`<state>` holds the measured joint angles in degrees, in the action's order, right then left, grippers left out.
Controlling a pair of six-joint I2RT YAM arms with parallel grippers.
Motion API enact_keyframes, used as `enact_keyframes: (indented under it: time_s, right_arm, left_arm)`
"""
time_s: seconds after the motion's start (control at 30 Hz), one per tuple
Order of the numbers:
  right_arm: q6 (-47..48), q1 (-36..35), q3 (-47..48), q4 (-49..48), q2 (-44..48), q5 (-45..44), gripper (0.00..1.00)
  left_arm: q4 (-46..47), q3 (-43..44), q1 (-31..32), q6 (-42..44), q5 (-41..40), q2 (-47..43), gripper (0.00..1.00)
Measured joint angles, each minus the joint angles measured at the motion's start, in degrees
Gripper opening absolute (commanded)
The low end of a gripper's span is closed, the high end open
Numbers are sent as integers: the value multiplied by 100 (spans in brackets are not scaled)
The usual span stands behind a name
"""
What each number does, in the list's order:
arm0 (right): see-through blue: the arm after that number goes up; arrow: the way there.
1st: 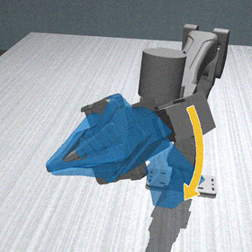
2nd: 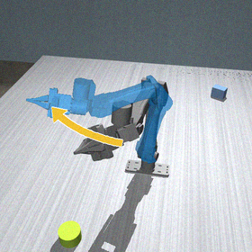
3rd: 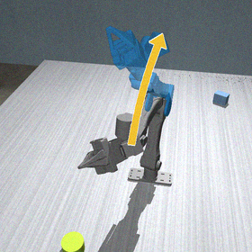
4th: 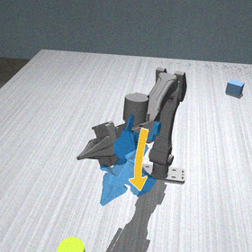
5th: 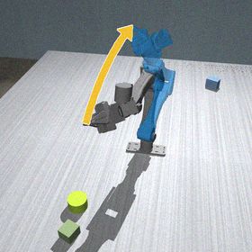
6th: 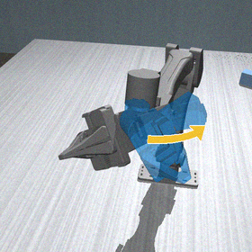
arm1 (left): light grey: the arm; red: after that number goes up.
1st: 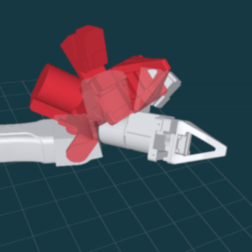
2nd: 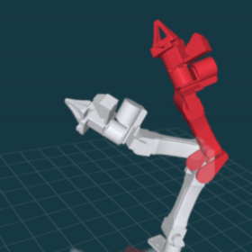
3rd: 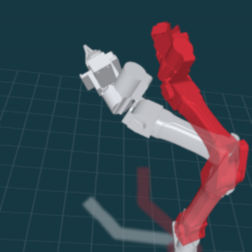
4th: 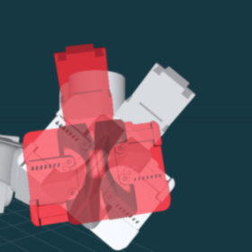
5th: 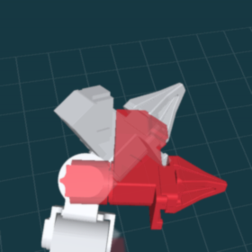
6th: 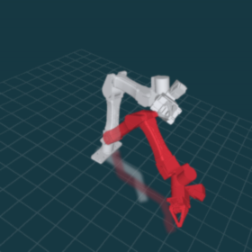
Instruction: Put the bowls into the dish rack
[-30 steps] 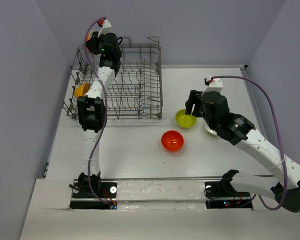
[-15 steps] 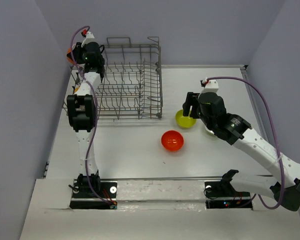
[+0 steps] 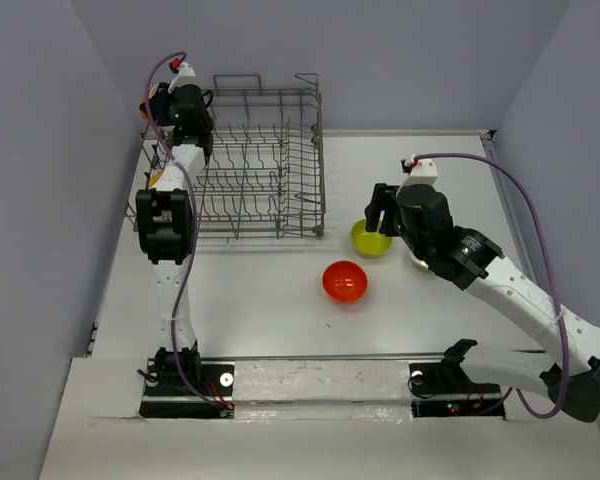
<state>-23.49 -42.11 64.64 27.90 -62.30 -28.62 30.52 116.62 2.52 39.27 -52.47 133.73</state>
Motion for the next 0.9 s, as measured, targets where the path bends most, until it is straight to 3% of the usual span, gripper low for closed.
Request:
enact_keyframes:
  time_s: [0.9]
  right_arm:
    - [0, 0, 0, -7, -22, 2, 70]
  left_arm:
    - [57, -417, -142, 122, 402, 4, 0]
